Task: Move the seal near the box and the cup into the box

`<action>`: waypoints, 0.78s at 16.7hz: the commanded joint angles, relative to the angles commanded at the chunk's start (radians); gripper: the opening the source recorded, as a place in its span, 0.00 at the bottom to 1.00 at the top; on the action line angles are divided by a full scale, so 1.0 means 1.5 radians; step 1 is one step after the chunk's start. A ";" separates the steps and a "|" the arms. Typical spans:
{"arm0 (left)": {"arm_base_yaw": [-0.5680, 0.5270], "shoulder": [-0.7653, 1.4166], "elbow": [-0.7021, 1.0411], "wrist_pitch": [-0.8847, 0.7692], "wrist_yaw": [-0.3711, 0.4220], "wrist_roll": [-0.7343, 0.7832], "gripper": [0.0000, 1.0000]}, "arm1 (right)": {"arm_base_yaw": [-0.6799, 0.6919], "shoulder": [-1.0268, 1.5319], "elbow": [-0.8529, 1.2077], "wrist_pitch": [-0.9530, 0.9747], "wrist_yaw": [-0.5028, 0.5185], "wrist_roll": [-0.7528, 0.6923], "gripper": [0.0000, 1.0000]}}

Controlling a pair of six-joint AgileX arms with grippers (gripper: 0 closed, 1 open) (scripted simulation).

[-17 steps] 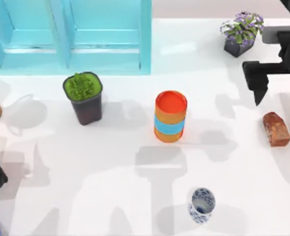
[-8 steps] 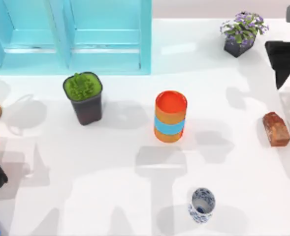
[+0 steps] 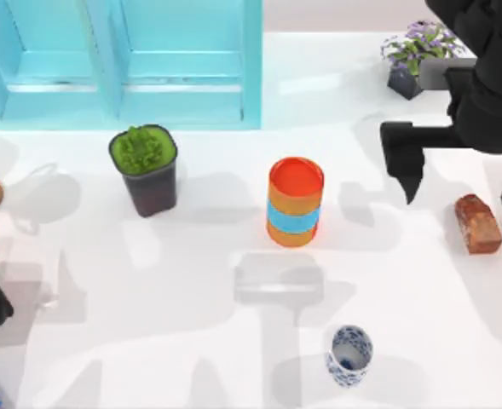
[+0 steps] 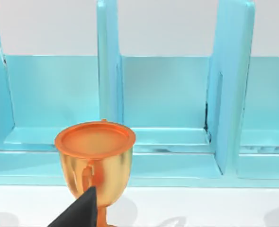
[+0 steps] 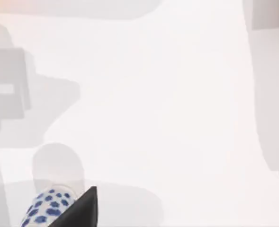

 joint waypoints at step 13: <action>0.000 0.000 0.000 0.000 0.000 0.000 1.00 | 0.267 -0.107 -0.234 0.124 0.008 0.271 1.00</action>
